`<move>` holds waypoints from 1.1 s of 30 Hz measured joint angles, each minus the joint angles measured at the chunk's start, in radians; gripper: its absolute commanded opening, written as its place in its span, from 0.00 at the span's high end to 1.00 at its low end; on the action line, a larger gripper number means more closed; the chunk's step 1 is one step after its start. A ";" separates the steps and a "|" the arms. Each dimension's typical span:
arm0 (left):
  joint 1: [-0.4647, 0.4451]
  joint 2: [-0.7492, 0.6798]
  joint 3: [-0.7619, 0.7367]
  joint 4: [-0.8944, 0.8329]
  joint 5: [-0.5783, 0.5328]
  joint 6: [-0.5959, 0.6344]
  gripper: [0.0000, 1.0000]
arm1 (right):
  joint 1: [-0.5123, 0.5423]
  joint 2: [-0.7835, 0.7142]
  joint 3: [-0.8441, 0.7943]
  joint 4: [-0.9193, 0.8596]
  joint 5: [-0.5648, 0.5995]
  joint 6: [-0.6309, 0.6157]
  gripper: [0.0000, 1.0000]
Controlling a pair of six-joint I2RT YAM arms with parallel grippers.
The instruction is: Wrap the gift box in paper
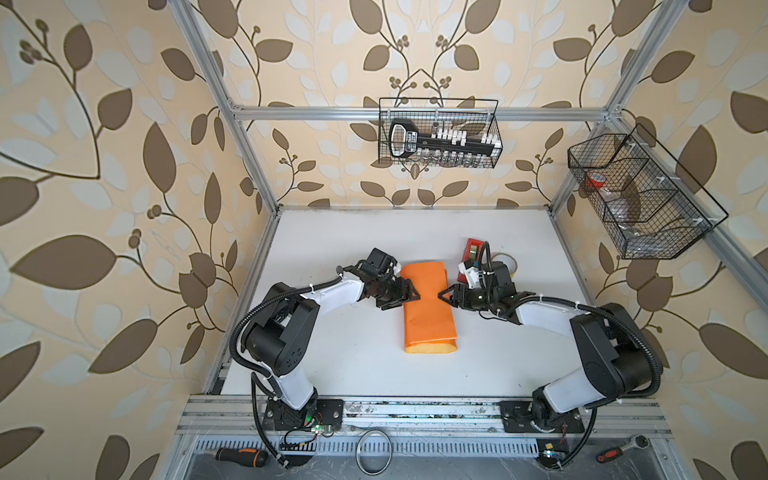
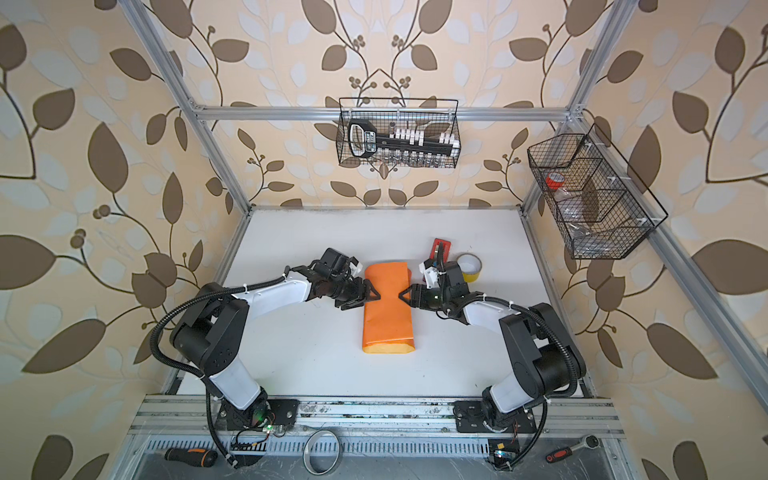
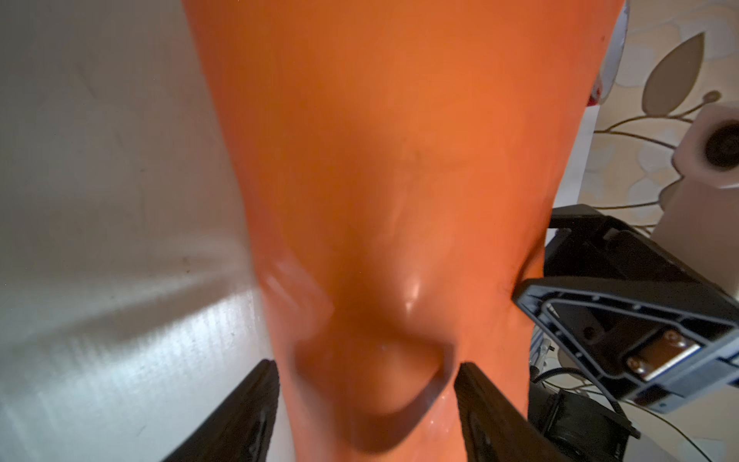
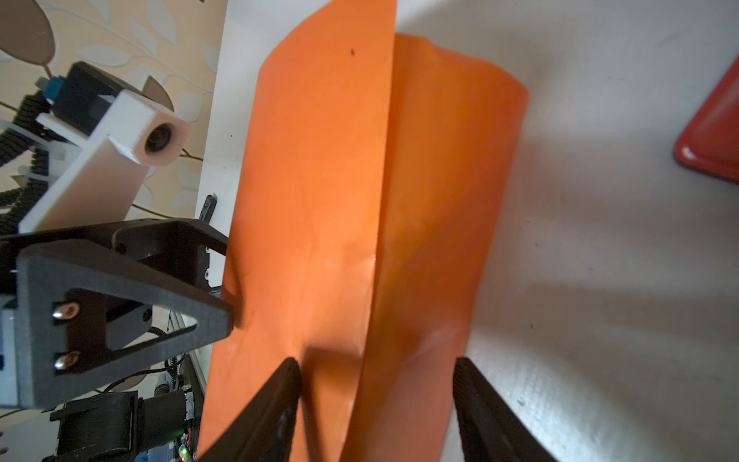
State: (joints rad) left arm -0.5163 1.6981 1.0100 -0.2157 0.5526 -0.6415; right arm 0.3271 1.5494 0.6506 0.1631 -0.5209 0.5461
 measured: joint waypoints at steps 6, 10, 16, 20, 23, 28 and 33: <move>0.000 0.000 0.000 -0.002 0.023 -0.014 0.27 | 0.000 -0.003 -0.001 -0.003 0.000 0.000 0.39; 0.000 0.016 0.000 -0.027 0.012 -0.002 0.30 | 0.000 -0.003 -0.001 -0.003 0.000 0.000 0.40; 0.003 0.035 0.010 -0.034 0.024 0.031 0.30 | 0.000 -0.005 0.003 -0.013 0.001 -0.001 0.37; 0.003 0.035 0.010 -0.035 0.021 0.041 0.31 | -0.006 -0.022 0.016 -0.074 0.005 -0.009 0.29; 0.003 0.035 0.010 -0.035 0.019 0.048 0.31 | -0.025 -0.056 0.026 -0.156 0.018 -0.017 0.25; 0.003 0.035 0.011 -0.036 0.016 0.064 0.31 | -0.096 -0.149 0.071 -0.288 0.054 -0.034 0.24; 0.003 0.035 0.014 -0.039 0.013 0.073 0.32 | -0.182 -0.223 0.146 -0.349 0.146 -0.049 0.27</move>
State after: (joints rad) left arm -0.5137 1.7329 1.0241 -0.2546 0.5659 -0.5682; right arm 0.1455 1.3266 0.7967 -0.1856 -0.3752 0.4969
